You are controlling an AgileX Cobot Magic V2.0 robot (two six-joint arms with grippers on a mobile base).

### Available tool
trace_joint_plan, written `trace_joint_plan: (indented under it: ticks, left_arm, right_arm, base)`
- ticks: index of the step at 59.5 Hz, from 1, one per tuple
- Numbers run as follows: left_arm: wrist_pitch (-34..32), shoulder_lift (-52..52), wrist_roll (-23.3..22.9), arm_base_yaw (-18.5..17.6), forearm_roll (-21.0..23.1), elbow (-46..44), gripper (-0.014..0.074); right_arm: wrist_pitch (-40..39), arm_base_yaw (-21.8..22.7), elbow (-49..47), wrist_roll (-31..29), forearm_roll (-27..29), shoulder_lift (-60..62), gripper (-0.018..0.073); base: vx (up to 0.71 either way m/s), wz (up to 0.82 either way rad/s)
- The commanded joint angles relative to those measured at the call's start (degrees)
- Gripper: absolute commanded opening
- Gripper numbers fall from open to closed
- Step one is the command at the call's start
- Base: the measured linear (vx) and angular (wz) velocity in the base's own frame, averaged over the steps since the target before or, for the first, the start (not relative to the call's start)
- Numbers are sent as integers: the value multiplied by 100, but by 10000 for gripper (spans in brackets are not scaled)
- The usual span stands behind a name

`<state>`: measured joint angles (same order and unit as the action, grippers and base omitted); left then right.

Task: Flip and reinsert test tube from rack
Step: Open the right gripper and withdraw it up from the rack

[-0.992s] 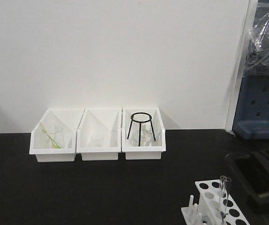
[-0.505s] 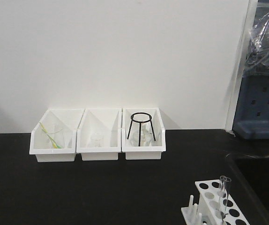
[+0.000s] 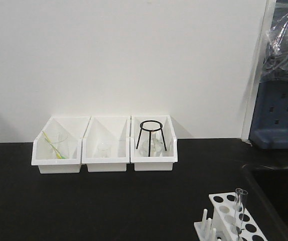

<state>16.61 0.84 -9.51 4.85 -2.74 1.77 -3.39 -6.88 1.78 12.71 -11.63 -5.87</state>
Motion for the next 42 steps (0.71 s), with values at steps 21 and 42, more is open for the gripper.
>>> trace_joint_plan:
  ticks: [21,42]
  left_arm:
    - [-500,72,-1,-28,21,5,-6]
    - [-500,72,-1,-28,21,5,-6]
  right_arm:
    - [243,366,5,-568,461,694,-11]
    - [243,366,5,-568,474,694,-11]
  base:
    - [0,0]
    - [0,0]
